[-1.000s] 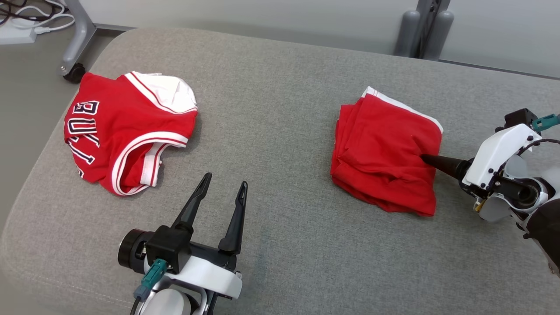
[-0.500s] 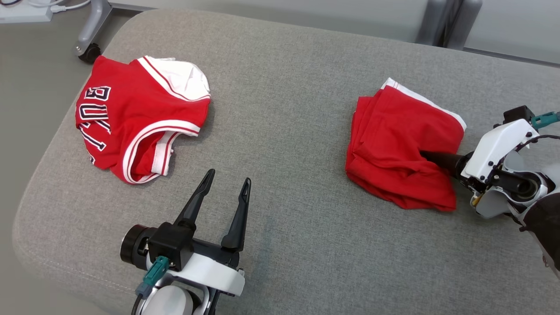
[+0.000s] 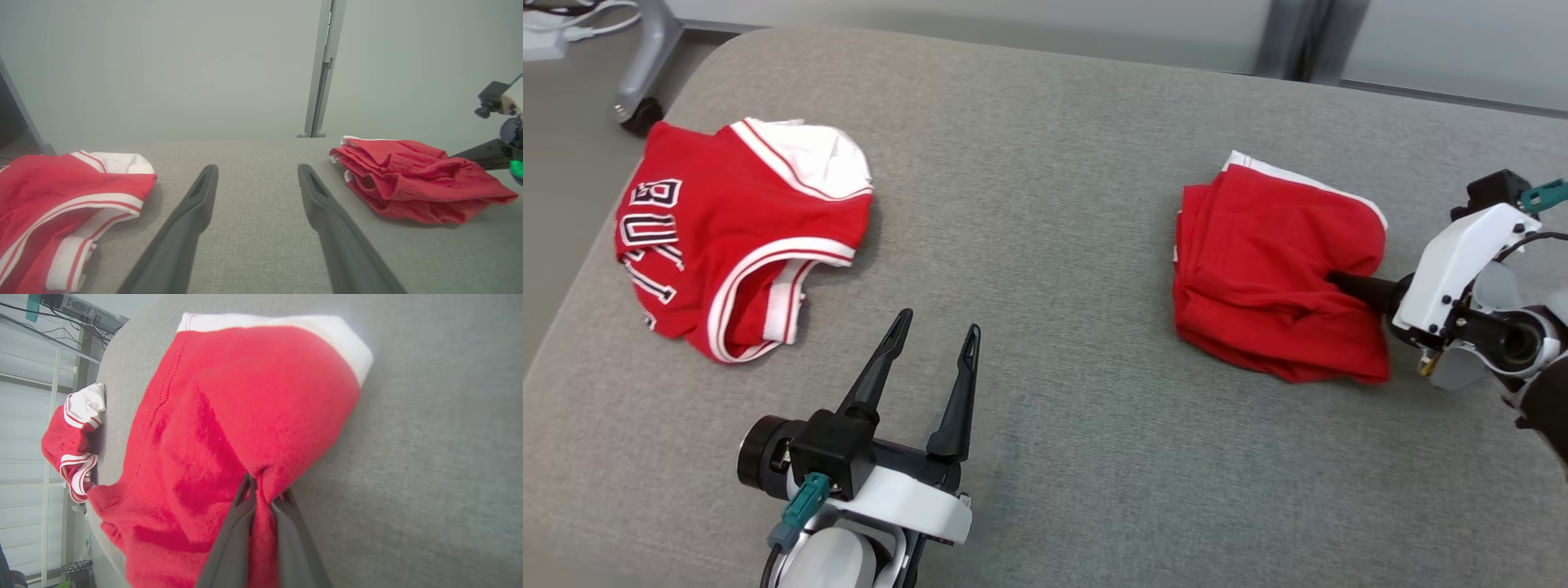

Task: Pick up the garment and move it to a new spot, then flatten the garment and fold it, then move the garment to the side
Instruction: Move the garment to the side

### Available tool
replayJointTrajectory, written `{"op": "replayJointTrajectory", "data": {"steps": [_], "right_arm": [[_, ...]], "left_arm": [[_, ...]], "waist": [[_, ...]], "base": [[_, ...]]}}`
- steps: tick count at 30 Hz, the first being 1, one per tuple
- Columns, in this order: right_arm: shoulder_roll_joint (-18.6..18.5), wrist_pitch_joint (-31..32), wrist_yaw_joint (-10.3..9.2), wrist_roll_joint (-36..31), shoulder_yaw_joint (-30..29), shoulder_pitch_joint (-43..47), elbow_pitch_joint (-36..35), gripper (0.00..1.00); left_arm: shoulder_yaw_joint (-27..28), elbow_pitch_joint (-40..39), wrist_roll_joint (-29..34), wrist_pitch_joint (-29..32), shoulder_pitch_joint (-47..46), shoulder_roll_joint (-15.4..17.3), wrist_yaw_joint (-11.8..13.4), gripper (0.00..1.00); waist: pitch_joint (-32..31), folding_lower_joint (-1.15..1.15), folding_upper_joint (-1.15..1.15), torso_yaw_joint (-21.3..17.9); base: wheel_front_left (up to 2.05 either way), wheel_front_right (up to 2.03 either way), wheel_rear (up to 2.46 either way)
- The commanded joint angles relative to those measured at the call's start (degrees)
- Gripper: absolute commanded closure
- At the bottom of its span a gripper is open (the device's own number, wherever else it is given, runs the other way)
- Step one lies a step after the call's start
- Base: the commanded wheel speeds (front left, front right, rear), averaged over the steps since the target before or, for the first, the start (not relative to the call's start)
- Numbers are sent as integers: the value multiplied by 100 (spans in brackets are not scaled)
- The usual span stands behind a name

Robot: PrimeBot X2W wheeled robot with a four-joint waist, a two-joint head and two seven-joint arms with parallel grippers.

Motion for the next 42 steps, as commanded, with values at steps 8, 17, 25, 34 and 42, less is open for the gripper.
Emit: {"op": "replayJointTrajectory", "data": {"steps": [8,17,25,34,42], "right_arm": [[-564,93,1,-450,222,-280,-400,100],[-1131,202,1,-940,514,-769,-374,100],[-1472,294,1,-1246,695,-1239,-60,100],[-1903,377,0,-1687,1016,-1680,-18,100],[-2112,108,0,-2405,1499,-2028,48,100]], "left_arm": [[101,-51,159,-21,-161,20,-86,0],[253,-70,370,-21,-292,20,-203,0],[421,-189,545,-21,-352,44,-311,0],[488,-276,661,-21,-406,45,-387,0],[496,-332,685,-21,-437,37,-420,0]], "waist": [[132,0,0,-515],[350,0,0,-903],[641,0,0,-1041],[878,0,0,-1021],[979,0,0,-910]], "base": [[0,0,0],[0,0,0],[0,0,0],[0,0,0],[0,0,0]]}}
